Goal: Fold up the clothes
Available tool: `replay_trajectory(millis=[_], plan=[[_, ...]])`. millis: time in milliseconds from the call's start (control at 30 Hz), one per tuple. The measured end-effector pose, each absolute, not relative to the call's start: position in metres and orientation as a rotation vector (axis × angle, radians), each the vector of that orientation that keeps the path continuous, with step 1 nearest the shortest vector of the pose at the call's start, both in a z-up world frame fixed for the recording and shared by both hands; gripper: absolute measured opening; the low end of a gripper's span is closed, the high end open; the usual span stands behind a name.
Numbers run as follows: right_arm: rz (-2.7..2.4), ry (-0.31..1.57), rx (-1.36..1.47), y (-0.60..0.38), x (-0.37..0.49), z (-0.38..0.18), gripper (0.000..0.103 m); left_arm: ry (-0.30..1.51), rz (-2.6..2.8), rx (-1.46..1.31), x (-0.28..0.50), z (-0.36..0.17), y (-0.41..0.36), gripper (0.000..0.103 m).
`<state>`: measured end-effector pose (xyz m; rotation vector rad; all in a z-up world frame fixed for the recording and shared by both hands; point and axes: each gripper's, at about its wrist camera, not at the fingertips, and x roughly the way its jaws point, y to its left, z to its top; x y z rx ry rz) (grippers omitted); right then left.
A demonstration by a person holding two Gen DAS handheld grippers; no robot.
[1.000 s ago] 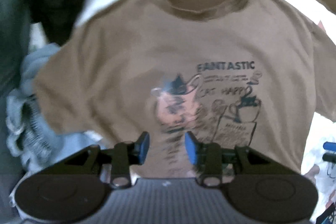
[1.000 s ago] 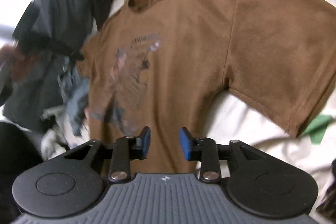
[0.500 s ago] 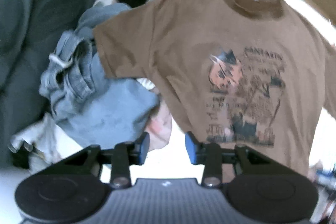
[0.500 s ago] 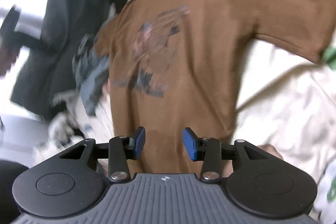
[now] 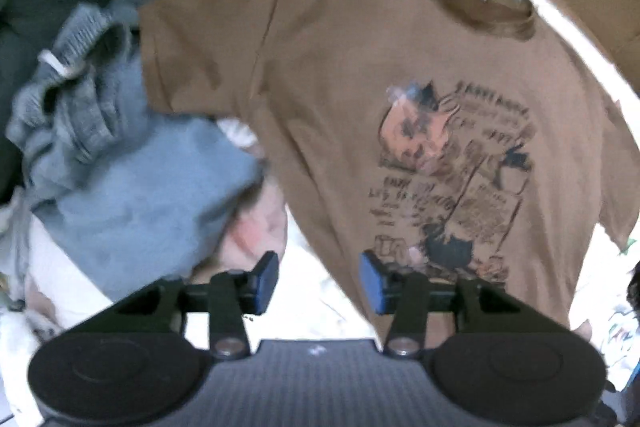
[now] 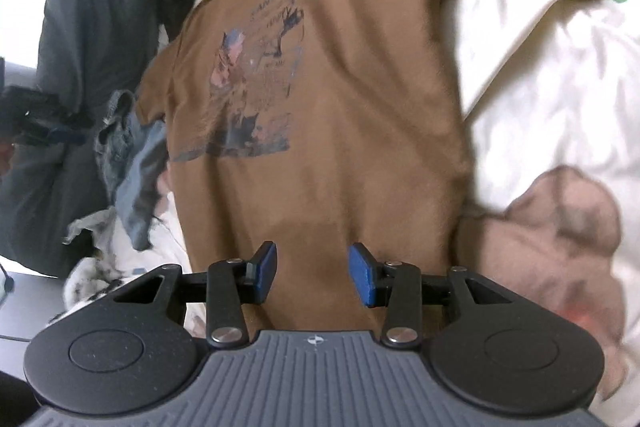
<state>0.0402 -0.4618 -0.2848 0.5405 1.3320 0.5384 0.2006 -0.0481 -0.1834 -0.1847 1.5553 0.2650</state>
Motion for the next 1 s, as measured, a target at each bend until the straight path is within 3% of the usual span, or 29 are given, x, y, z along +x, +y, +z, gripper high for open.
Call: replay_trajectory(millis=[300, 533, 800, 833, 900, 933, 1000], plan=[[0.478, 1.356, 0.401, -0.371, 0.033, -0.259, 0.046, 1.614, 0.2, -0.366, 0.145, -0.264, -0.027, 0.039], [0.476, 1.371, 0.236, -0.296, 0.038, -0.256, 0.069, 1.604, 0.196, -0.445, 0.114, -0.297, -0.031, 0.039], [0.577, 1.42, -0.008, -0.223, 0.036, -0.276, 0.072, 1.512, 0.223, -0.601, 0.074, -0.306, -0.036, 0.039], [0.581, 1.429, -0.028, -0.22, 0.035, -0.281, 0.071, 1.513, 0.233, -0.608, 0.069, -0.306, -0.037, 0.039], [0.581, 1.431, -0.066, -0.218, 0.036, -0.284, 0.053, 1.503, 0.257, -0.627, 0.058, -0.304, -0.036, 0.039], [0.562, 1.441, -0.066, -0.22, 0.038, -0.285, 0.039, 1.491, 0.263, -0.645, 0.053, -0.302, -0.035, 0.039], [0.534, 1.472, 0.003, -0.232, 0.048, -0.285, 0.027, 1.47, 0.266, -0.675, 0.047, -0.3, -0.036, 0.039]])
